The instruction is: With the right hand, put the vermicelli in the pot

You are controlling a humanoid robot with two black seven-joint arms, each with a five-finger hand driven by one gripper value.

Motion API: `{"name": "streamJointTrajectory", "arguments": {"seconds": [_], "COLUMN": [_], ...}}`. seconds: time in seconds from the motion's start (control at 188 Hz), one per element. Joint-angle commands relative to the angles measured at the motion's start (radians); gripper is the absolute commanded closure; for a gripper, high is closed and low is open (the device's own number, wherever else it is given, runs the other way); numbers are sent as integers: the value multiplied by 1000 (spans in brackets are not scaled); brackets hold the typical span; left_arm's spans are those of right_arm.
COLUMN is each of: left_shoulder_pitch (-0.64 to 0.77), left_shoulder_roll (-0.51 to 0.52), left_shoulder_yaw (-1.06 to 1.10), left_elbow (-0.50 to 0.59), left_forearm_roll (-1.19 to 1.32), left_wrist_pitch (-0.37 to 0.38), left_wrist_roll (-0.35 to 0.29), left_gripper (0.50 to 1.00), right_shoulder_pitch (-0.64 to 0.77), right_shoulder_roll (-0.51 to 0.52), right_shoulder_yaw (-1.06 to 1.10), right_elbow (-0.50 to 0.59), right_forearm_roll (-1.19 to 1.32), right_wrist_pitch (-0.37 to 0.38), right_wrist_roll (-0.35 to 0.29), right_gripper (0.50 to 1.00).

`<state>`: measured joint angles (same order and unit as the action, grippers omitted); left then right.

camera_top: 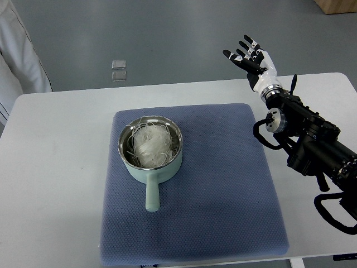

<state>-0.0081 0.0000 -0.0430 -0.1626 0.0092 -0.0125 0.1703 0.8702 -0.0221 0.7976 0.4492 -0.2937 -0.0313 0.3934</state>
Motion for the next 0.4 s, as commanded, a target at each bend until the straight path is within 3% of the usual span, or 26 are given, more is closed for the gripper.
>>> {"name": "streamJointTrajectory", "arguments": {"seconds": [0.0,0.393], "left_shoulder_pitch": [-1,0], "left_shoulder_roll": [0,0], "left_shoulder_yaw": [0,0], "left_elbow": [0,0], "left_forearm_roll": [0,0], "left_wrist_pitch": [0,0], "left_wrist_roll": [0,0], "left_gripper": [500,500], "right_shoulder_pitch": [-25,-48], "right_shoulder_roll": [-1,8], "right_shoulder_yaw": [0,5], "right_elbow": [0,0], "right_forearm_roll": [-1,-1], "right_wrist_pitch": [-1,-27], "right_wrist_roll": [2,18], "right_gripper": [572,572]}}
